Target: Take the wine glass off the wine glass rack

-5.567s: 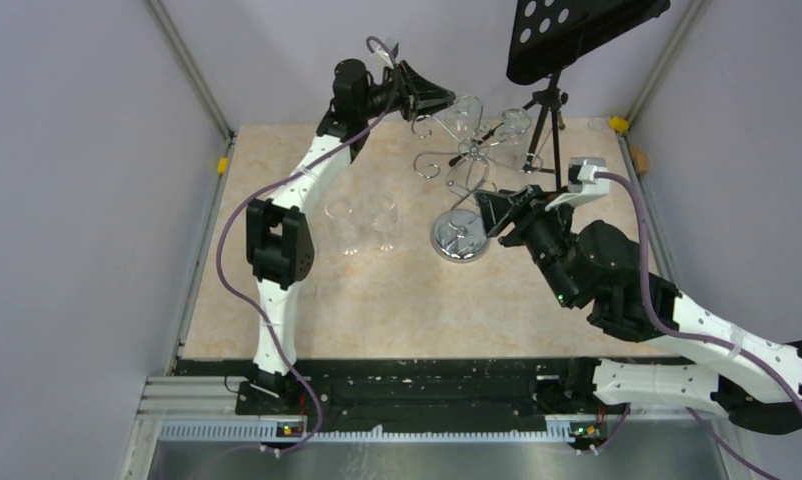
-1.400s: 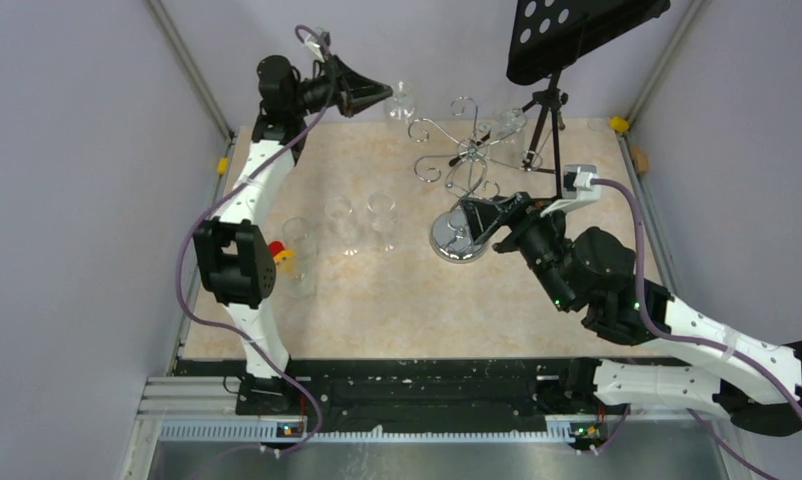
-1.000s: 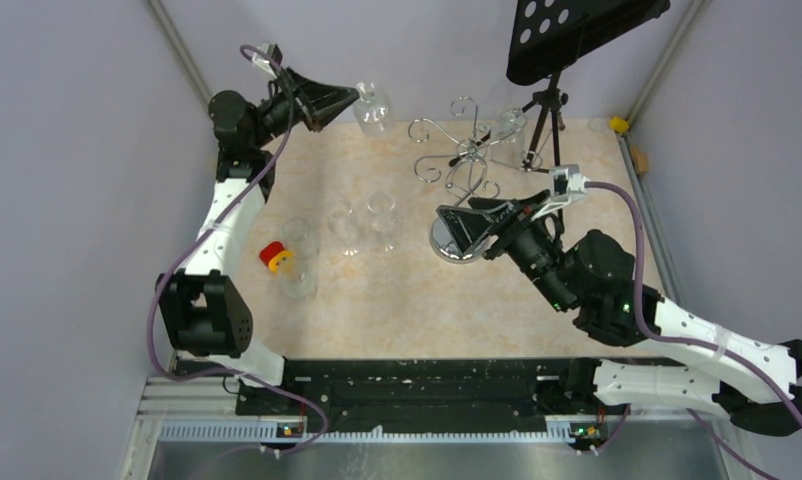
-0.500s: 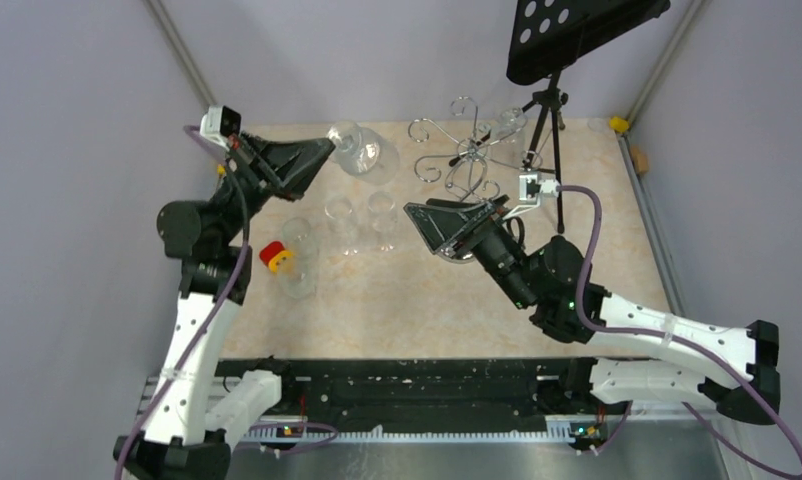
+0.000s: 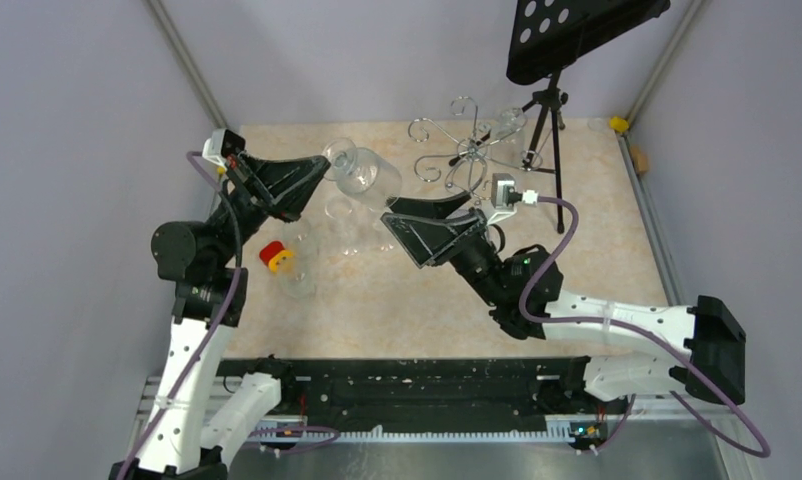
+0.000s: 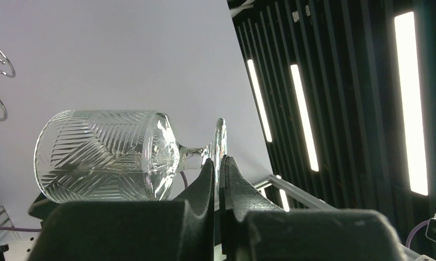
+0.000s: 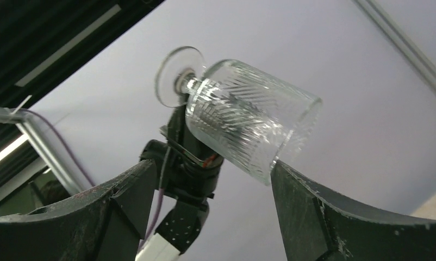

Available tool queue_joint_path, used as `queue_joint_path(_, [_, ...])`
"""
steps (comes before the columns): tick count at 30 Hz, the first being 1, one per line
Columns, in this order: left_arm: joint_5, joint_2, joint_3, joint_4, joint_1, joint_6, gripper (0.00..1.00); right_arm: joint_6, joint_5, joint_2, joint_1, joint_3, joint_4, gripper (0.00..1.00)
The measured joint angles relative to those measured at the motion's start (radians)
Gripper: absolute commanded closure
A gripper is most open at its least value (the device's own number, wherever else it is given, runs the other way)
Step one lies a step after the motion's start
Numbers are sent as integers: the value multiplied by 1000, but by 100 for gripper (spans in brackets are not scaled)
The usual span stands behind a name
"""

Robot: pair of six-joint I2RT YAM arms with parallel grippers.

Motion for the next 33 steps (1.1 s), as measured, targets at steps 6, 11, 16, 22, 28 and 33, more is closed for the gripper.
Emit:
queue_joint_path(6, [-11,-29,-10,-10,0,-48,100,-21,-73,25,0,-12,145,34])
queue_joint_path(11, [-28,-66,-14,-12,0,-67,100,-43,-127,54,0,-11,221,44])
queue_joint_path(16, [-34,-97,-14,-18,0,-86,100,-66,-209,97,-1,10,280,56])
queue_joint_path(22, [-36,-117,-14,10,0,-131,100,-94,-344,167,-5,97,310,74])
queue_joint_path(28, [-47,-143,-14,3,-1,-135,100,-113,-450,205,-7,129,378,100])
queue_joint_path(33, [-55,-143,-16,-8,-6,-135,84,-132,-475,205,-8,134,392,100])
